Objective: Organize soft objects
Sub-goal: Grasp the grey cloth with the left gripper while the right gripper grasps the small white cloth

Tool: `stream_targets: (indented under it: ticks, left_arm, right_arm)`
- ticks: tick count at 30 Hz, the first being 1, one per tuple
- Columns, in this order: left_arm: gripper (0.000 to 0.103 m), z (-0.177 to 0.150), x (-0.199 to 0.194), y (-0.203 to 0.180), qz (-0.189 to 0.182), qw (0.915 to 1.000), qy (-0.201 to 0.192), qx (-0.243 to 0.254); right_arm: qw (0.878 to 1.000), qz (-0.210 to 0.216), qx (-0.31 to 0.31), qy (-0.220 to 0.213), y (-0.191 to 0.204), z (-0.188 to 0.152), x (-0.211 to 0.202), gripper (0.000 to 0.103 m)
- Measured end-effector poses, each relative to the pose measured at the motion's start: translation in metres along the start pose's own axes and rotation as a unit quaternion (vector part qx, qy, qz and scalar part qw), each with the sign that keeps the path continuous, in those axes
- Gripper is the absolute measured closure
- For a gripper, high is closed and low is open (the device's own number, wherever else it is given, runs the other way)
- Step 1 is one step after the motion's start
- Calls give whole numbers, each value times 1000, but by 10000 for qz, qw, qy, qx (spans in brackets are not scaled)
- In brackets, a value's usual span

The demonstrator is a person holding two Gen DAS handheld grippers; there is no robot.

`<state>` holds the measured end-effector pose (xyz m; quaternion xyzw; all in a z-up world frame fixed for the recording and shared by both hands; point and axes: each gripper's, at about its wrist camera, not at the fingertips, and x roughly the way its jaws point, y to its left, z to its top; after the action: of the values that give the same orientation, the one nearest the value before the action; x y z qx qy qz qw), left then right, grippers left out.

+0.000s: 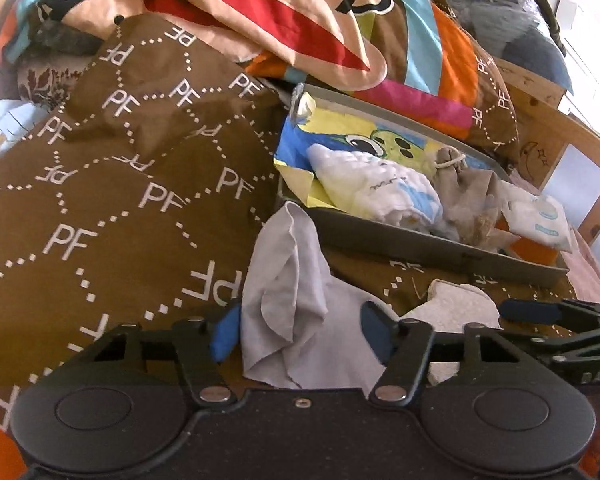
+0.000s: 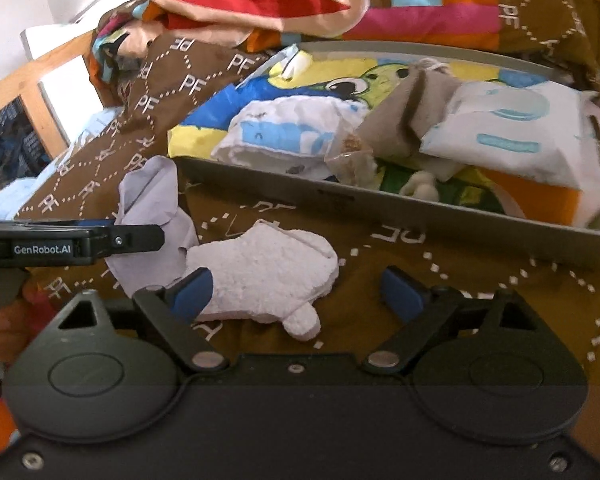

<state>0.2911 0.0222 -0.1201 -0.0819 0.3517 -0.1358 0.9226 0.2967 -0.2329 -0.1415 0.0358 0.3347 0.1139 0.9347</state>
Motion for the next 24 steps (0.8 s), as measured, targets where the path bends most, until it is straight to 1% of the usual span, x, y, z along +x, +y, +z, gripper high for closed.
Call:
stream_targets:
  ticks: [2,4,5,7,8,10,12,15,16,18,21,24]
  left_arm:
    - [48,-1,3,-2,15,9999,41,99]
    - [52,-2,4,-3,39,9999,52,157]
    - [57,-2,4,-3,65,9998,59,151]
    - [63,-1,5,0,100,9999,63,74]
    - [64,-1,5,1,105,9999,62,29]
    - [66,-1,4,3,114,9999,58,1]
    - [68,-1,3,3,139,9999,50,15]
    - [70,-2,2,1,168,9999,39,5]
    - [71,-2,1,1,174,9998,36,6]
    - [74,-3,1,1,191,9998,35,23]
    - [81,-4,-1,1,206,9998,45,62]
    - [87,-4,-3,0,177,9998,25,52]
  right_arm:
    - [9999,9,-117,66,2,1,10,12]
    - [9998,23,-211,70,7,1,14,12]
    - [9996,34,-256,75,8,1,16,12]
    - [9994,75,-320,71,12,1,18,20]
    - [9993,138,-337,60,14,1,18,32]
    - [9993,212,-315,63,19,2,15,38]
    - [9993,195,-332,38,21,3,12,48]
    - [9996,241,-144,-23,17,5,5,58]
    - [9996,260,-112,-31,15,5,2,59]
    - [9994,276,-166,-87,15,6,-3,65]
    - [9988,300,-319,-197,20,10,-13,73]
    - [9981,399,-374,-295,24,13,-24,79]
